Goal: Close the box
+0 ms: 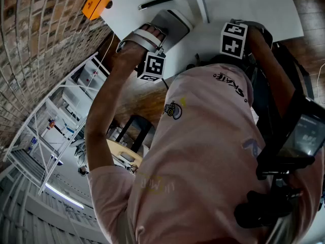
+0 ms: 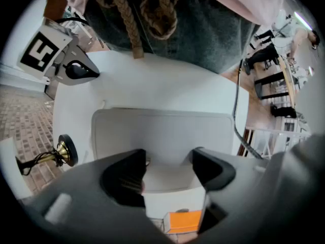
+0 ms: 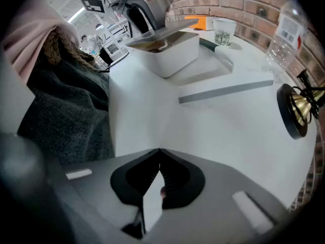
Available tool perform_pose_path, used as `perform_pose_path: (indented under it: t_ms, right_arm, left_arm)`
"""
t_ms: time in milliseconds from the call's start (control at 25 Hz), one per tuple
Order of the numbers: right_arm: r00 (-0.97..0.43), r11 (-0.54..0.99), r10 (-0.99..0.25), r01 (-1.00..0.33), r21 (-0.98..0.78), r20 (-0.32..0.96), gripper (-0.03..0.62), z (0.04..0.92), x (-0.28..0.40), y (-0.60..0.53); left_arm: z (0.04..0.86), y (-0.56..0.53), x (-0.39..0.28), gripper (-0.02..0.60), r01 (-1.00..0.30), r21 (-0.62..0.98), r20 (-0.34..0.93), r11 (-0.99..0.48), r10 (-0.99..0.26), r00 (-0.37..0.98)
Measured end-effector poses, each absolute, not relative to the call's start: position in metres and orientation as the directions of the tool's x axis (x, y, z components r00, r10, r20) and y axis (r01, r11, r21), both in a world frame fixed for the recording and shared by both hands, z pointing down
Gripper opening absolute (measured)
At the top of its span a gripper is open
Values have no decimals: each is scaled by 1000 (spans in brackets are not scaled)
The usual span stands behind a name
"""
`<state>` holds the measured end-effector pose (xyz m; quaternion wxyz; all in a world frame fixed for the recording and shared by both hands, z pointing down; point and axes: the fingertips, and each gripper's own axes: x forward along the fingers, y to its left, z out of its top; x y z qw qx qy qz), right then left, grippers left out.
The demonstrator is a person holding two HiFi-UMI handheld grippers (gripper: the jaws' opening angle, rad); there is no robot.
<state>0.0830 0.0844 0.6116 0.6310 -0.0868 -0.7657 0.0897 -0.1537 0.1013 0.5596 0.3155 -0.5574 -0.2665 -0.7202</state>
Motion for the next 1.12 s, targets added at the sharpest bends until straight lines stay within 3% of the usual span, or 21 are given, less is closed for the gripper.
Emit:
perform_pose_path:
  t_ms: [320,440,560,760,880,1120]
  right_arm:
    - [-194,967,252,15,-254,948,5,611,81,89]
    - [-202,966,255,13,-258,946,5,611,81,88]
    - [-202,966,258,24,-259,945,5,612,82,85]
    - [-180,969,248,28,-247,952,5,607,83,85]
    - [-151,968,251,32,-249,956,5,603,84,93]
    - [-120,967,251,-4,-253,961,5,599,86,91]
  left_arm:
    - [534,107,-187,292,633,-21,969,-774,-172,-178]
    - [523,111,-214,291,479,-65,967,-875,-174,-187]
    - [513,117,-252,291,245,-135,962,-960,-186,-199]
    - [517,132,-324,291,-151,-173,968,-973,-140,-206]
    - [529,124,-358,291,-248,-164,969,-955,-109,-221]
    - [570,71,-376,291,-319,-166,976,-933,-108,-192]
